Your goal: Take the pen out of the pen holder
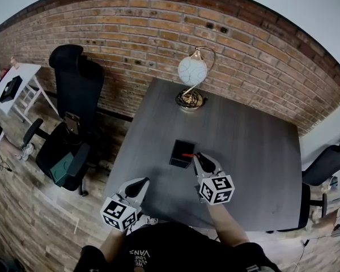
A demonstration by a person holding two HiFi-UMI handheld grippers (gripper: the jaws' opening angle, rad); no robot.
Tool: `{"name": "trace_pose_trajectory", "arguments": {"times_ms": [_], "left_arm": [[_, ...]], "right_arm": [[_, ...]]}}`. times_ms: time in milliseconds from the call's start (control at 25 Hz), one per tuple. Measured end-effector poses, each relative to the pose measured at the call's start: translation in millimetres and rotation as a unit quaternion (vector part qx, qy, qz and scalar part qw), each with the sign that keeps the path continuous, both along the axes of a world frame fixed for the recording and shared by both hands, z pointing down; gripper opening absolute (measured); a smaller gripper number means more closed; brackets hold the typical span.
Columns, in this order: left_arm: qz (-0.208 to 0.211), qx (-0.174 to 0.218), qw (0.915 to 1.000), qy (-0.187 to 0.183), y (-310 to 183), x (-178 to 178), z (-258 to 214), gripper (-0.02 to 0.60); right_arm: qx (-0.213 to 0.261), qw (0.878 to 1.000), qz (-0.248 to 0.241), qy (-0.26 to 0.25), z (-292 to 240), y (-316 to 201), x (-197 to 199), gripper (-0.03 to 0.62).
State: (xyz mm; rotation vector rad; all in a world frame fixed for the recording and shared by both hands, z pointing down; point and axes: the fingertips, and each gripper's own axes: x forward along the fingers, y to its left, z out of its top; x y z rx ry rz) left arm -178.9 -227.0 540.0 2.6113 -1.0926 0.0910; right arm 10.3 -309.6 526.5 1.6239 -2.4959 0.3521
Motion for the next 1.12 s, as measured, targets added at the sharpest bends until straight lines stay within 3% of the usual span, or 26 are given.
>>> {"name": "trace_pose_trajectory", "arguments": {"times_ms": [600,1120], "left_arm": [[-0.023,-0.004,0.9997,-0.004,19.4,22.0,-2.7,0.052],[-0.014,-0.003,0.9999,-0.002,31.9,55.4,-6.0,0.052]], "right_arm": [[0.033,0.999,-0.022,-0.034,-45.0,24.6,24.9,0.049],[0.045,0.997,-0.021,-0.054,-68.3,61.2,59.9,0.049]]}}
